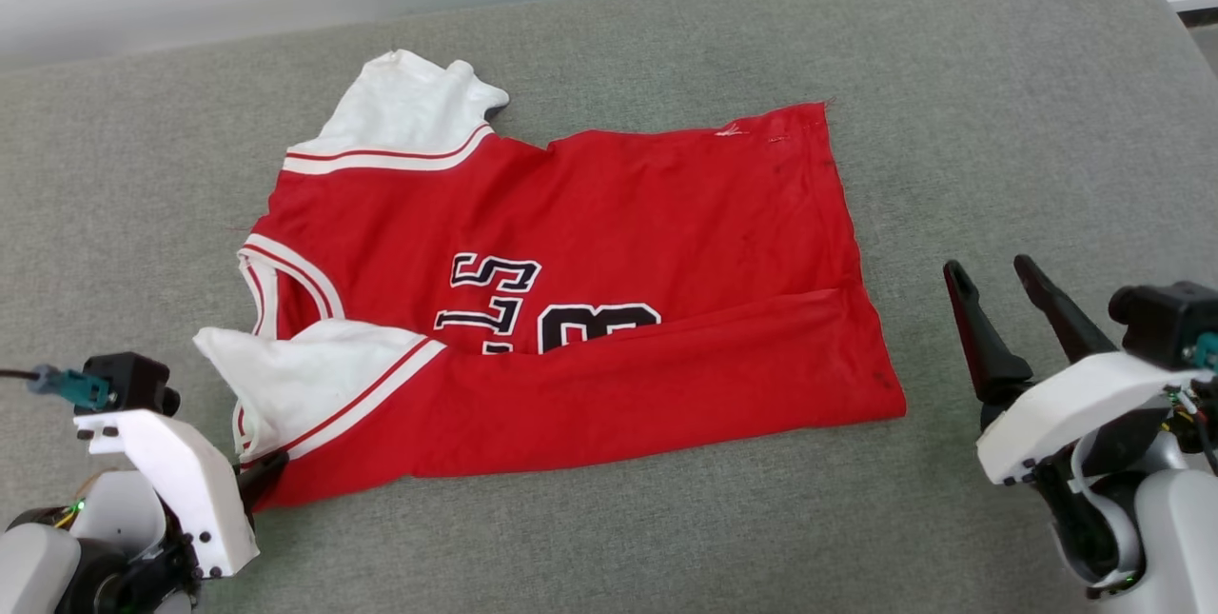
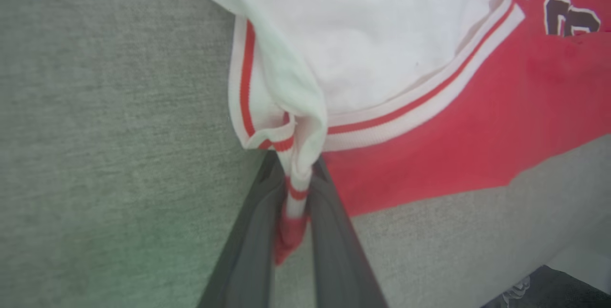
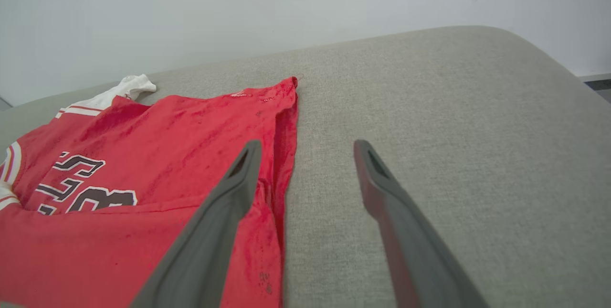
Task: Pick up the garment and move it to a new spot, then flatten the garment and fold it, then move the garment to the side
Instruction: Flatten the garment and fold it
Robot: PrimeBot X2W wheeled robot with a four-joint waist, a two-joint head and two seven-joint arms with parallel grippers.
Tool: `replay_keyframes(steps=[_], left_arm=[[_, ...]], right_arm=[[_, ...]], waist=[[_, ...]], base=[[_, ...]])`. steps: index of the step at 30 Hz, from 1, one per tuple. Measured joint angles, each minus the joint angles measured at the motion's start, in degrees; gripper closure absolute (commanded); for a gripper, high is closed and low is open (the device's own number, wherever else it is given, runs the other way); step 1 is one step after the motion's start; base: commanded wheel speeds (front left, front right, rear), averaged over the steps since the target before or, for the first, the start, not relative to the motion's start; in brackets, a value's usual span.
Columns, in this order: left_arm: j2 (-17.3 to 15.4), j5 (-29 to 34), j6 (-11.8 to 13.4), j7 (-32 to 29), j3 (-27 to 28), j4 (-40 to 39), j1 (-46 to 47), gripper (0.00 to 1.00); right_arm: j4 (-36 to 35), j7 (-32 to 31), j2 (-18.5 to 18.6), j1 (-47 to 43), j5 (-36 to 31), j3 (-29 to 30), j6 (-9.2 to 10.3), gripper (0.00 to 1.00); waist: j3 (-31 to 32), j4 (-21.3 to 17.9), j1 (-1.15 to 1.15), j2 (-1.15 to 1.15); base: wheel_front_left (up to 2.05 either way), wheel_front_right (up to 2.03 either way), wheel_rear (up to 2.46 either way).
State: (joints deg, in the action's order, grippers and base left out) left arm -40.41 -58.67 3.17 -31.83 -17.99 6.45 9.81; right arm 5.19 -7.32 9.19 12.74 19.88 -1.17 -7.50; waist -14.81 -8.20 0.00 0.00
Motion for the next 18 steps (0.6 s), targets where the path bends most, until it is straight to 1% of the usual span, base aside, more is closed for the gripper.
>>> replay_keyframes(steps=[2, 6, 9, 13, 18], left_arm=[[0.0, 0.9, -0.1, 1.5, 0.2, -1.1, 0.3, 1.00], [-0.1, 2.3, 0.1, 3.7, 0.8, -4.3, 0.7, 1.00], [-0.2, 3.1, 0.5, 4.4, 0.9, -6.7, 1.0, 1.00], [0.1, 3.8, 0.9, 4.8, 0.4, -8.7, 1.8, 1.00], [1.2, 4.4, 0.9, 5.2, -0.3, -9.3, 2.5, 1.00]], right_arm=[[0.5, -4.8, 1.1, 0.2, 1.4, 0.0, 0.00, 0.00], [2.0, -17.4, 3.6, 0.3, 3.1, -0.8, 0.00, 0.00], [2.5, -24.6, 4.1, 1.3, 4.1, -1.6, 0.00, 0.00], [3.9, -29.7, 4.1, 4.2, 4.1, -3.0, 0.00, 0.00], [7.6, -33.7, 3.0, 6.6, 4.8, -5.5, 0.00, 0.00]], waist=[[0.1, 0.5, 0.00, 0.00], [0.1, 1.7, 0.00, 0.00], [-0.2, 2.8, 0.00, 0.00], [-1.2, 4.0, 0.00, 0.00], [-2.5, 5.5, 0.00, 0.00]], base=[[0.00, 0.00, 0.00], [0.00, 0.00, 0.00], [0.00, 0.00, 0.00], [0.00, 0.00, 0.00], [0.00, 0.00, 0.00]])
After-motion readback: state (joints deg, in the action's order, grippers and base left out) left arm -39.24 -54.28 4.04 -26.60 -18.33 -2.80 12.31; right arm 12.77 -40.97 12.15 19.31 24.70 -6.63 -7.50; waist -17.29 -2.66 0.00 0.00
